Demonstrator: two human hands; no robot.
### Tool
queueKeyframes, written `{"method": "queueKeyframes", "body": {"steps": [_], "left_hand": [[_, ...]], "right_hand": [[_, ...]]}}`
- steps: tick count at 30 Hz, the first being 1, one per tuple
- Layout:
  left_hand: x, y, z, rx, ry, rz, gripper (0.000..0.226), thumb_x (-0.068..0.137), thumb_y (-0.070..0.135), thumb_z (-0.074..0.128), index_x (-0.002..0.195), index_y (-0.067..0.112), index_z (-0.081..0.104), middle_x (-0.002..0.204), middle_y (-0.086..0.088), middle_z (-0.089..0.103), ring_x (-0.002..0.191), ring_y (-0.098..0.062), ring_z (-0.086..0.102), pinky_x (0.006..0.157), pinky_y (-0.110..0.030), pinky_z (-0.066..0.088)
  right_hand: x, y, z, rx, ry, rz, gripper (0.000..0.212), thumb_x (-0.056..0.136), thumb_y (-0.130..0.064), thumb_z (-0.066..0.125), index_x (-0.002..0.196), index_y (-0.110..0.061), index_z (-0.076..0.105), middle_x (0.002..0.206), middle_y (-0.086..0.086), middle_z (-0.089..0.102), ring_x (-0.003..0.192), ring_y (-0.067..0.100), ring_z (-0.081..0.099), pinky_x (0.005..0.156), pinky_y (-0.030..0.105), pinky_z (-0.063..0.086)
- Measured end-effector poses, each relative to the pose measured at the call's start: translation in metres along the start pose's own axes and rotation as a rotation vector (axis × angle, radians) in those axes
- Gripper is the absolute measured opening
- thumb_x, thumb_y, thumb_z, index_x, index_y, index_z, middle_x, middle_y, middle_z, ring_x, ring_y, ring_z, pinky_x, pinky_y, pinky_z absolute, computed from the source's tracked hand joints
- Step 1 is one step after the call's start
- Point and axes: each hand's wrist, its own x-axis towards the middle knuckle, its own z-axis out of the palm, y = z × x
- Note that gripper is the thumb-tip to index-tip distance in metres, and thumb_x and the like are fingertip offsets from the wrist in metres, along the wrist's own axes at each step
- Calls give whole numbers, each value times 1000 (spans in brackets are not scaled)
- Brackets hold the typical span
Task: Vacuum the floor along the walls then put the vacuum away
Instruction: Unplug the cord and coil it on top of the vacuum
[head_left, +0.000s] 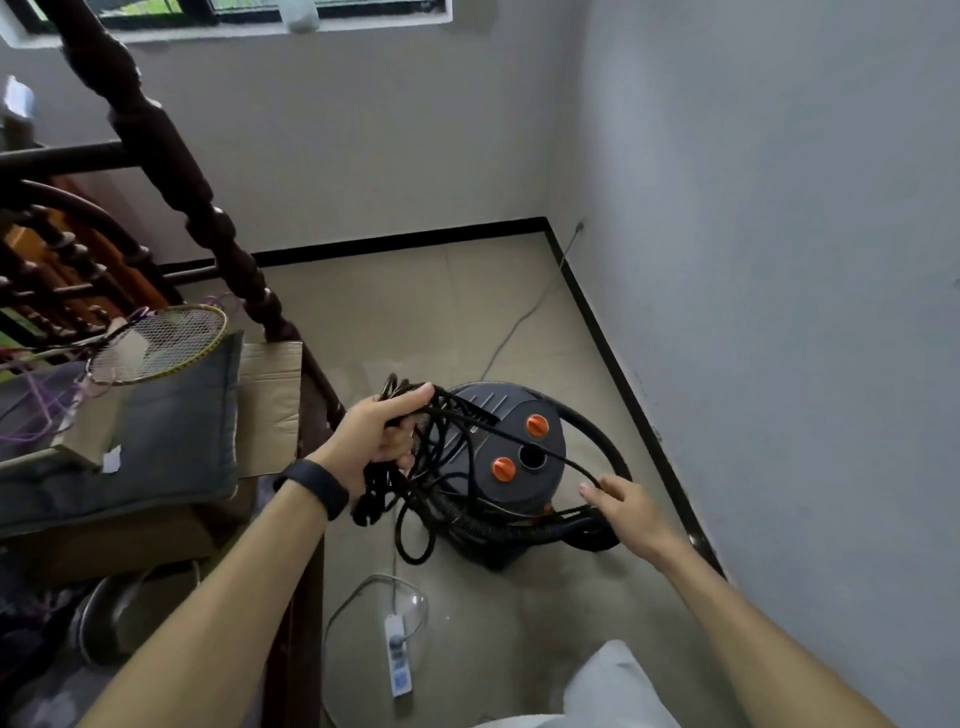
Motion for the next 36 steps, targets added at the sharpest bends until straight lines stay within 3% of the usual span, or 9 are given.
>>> {"method": "queueKeyframes", "body": {"steps": [3, 6, 10, 13, 19, 23, 26, 31, 36], "left_hand": [[27, -1, 5, -283, 67, -21, 43, 87, 46, 66, 59, 21, 45, 42, 11, 22, 32, -5, 21, 41, -20, 35], [63, -13, 24, -368, 105, -80, 39, 90, 45, 64, 64, 20, 49, 44, 10, 24, 34, -5, 23, 44, -20, 34], [118, -30, 53, -374, 92, -249, 40, 87, 47, 66, 65, 20, 45, 44, 9, 24, 33, -6, 21, 40, -21, 30], [165, -38, 57, -532, 43, -380, 43, 90, 44, 63, 62, 21, 39, 41, 9, 22, 30, -6, 18, 35, -19, 27], [254, -60, 51, -706, -127, -544, 44, 83, 18, 70, 61, 20, 32, 40, 8, 22, 30, -7, 21, 36, -20, 27], [307, -82, 37, -631, -173, -587, 41, 84, 18, 68, 59, 19, 35, 41, 7, 26, 32, -9, 22, 44, -22, 31], [337, -106, 22, -289, 60, -588, 37, 80, 24, 71, 53, 17, 47, 43, 1, 36, 40, -16, 35, 53, -31, 44], [367, -164, -7, 459, 624, -586, 23, 85, 39, 69, 86, 16, 67, 84, -5, 71, 81, -24, 67, 71, -37, 53], [387, -213, -27, 223, 772, -680, 55, 84, 37, 74, 122, 8, 48, 121, -7, 57, 109, -27, 57, 95, -39, 48]], "right_hand": [[17, 6, 22, 15, 1, 83, 39, 107, -45, 48, 80, -24, 67, 72, -17, 72, 79, -2, 68, 73, 15, 44], [50, -11, 38, 66, -18, 128, 53, 109, -52, 32, 77, -19, 55, 53, -12, 66, 58, 7, 64, 68, 27, 43], [112, -45, 38, 275, -187, 190, 79, 95, -82, 32, 99, -9, 62, 52, -9, 52, 50, 9, 47, 51, 25, 38], [159, -51, 28, 166, -279, 114, 99, 65, -100, 54, 108, -11, 60, 73, -13, 60, 66, 6, 56, 63, 24, 43], [243, -26, 16, 141, -183, 184, 86, 55, -68, 81, 122, -20, 58, 117, 5, 61, 114, 17, 59, 102, 45, 52], [285, -11, 14, 273, -162, 244, 37, 60, -37, 82, 85, -17, 63, 77, -6, 70, 77, 10, 66, 70, 26, 57], [315, 4, 25, 172, -53, 266, 44, 61, -48, 77, 95, -29, 54, 87, -13, 69, 80, 1, 64, 63, 21, 46], [357, 29, 77, -370, -168, 173, 53, 80, -55, 65, 121, -26, 49, 119, 1, 58, 115, 25, 52, 92, 41, 46], [356, 48, 118, -746, -2, -65, 53, 89, -59, 56, 124, -19, 52, 129, 9, 46, 128, 34, 32, 108, 56, 35]]}}
